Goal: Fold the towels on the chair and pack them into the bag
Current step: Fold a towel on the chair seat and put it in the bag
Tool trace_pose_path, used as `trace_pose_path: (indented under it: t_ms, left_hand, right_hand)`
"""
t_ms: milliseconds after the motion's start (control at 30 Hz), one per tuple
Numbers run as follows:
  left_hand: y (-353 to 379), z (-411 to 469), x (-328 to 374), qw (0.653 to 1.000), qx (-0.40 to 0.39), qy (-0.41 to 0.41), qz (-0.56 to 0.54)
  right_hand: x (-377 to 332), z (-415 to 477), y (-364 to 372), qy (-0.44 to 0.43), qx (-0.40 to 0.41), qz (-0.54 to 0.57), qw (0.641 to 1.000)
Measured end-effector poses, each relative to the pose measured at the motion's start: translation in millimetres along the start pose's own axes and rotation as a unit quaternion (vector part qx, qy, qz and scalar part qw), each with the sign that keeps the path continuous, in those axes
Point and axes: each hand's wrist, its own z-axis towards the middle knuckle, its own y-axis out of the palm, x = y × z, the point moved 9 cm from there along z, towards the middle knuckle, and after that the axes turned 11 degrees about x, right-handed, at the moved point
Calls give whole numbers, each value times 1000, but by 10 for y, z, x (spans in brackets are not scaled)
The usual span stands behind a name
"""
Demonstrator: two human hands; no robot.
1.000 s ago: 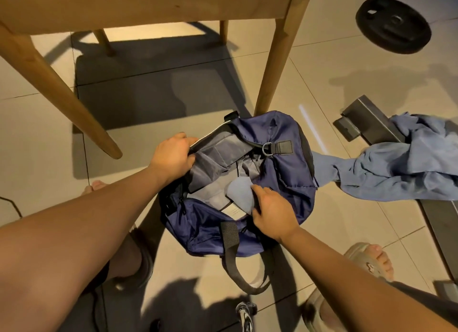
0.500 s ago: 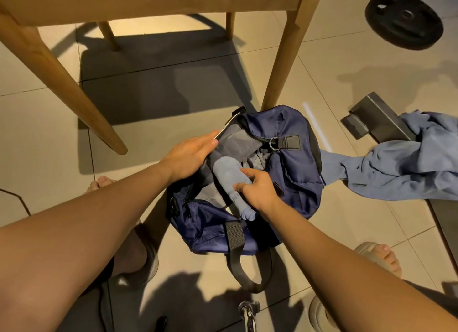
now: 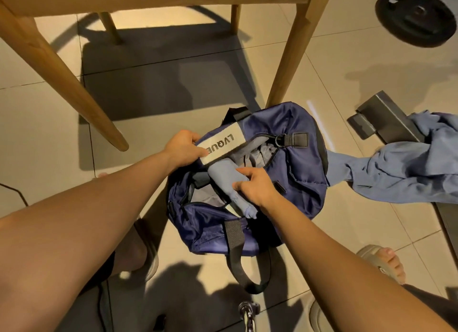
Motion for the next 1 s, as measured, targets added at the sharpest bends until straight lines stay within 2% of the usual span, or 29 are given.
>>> trace_pose_path:
  t_ms: [100,200,300,467,533,600,667,767,867,933,1000]
  left_hand:
    - [-347,5,55,990,128,30,52]
    - [-523,-104,160,964,221,107,99]
    - [-517,-187,233,952,243,166,80]
    - [-628,-173,220,951,254,175,27]
    - [-695,-190,294,942,275,193,15]
    - [-761,-219,441,927,297,227,4]
    - [-804,-223,542,922,296,249,-9]
    - [-766,-125,464,943,238,233,3]
    - [-768,14,181,966,206,157,15]
    - [-751,49,74,976,184,116,-16]
    - [-738,41,106,978,163,112,-70]
  right_hand:
    - [220,39,20,72,5,-31,997]
    - [111,134,126,86,7,-3,996]
    - [-108,173,314,64,-22,18,998]
    - [-70,199,456,84,-44,-35,995]
    - [-212,227,458,87,-32,5,996]
    - [-407,267,510,68,-13,94,993]
    - [-532,281,607,36,-17,106,994]
    - [-527,241,654,-30,-6,-17,999]
    - [-390,187,543,-34,20,-56,998]
    - [-299,189,529,-26,10,-51,998]
    - [-313,215,559,-18,-5,-19,1000]
